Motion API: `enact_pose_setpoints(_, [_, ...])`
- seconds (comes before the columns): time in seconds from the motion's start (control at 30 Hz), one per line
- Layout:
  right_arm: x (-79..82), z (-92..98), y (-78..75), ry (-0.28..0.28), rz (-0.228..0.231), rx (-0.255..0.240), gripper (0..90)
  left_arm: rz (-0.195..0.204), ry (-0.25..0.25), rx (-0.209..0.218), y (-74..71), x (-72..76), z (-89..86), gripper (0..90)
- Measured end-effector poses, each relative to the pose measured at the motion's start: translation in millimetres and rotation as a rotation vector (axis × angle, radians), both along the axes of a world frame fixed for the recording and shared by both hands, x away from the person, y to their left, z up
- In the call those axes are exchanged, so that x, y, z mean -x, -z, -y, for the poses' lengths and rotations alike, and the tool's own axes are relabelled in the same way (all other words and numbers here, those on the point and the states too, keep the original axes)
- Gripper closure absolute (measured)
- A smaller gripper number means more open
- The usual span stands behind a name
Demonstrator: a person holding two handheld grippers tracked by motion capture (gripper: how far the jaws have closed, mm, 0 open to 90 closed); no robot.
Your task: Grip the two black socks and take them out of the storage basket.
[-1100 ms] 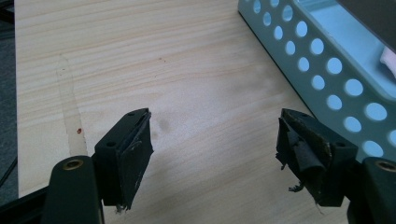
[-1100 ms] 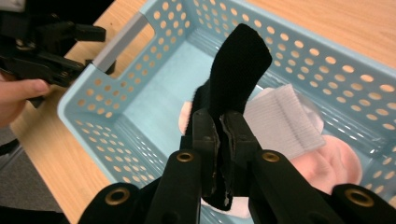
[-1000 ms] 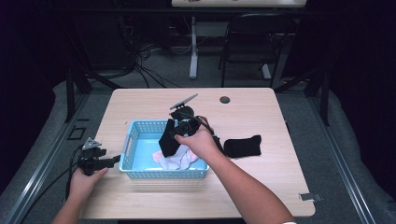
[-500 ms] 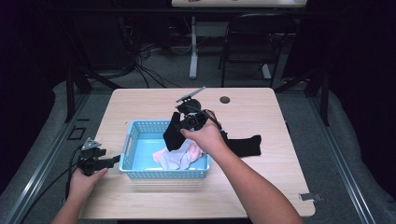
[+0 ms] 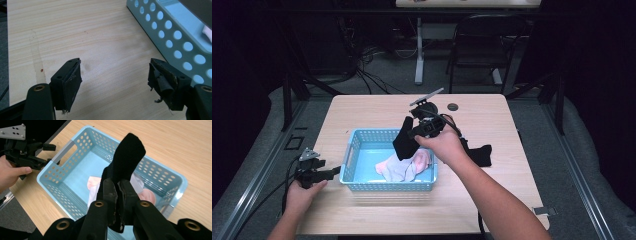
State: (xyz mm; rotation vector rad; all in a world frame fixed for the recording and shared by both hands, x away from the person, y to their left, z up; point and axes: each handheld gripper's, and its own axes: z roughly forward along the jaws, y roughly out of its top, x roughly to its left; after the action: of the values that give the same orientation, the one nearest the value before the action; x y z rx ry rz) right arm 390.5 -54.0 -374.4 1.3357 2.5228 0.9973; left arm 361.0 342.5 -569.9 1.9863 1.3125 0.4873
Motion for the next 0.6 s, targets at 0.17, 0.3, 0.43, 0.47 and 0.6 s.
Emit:
enact_pose_setpoints(0.17, [5.7,15.9,-9.0,0.022,0.013,-0.004,84.7,0.000,0.001,-0.002,-0.1,0.2,0.2,26.5])
enact_pose_setpoints(0.3, [8.4,30.1,-15.2,0.040,0.024,-0.006,84.7,0.000,0.001,-0.005,0.0,0.0,0.2,26.5])
enact_pose_setpoints(0.43, [12.5,45.6,-20.5,0.076,0.037,-0.026,84.7,0.000,0.001,-0.005,0.1,0.0,0.3,26.5])
enact_pose_setpoints(0.47, [13.5,51.0,-22.0,0.081,0.044,-0.025,84.7,0.000,0.001,-0.005,0.1,0.0,0.2,26.5])
enact_pose_setpoints(0.6, [16.4,66.3,-25.5,0.113,0.047,-0.019,84.7,-0.002,0.001,-0.004,0.4,0.1,0.8,26.5])
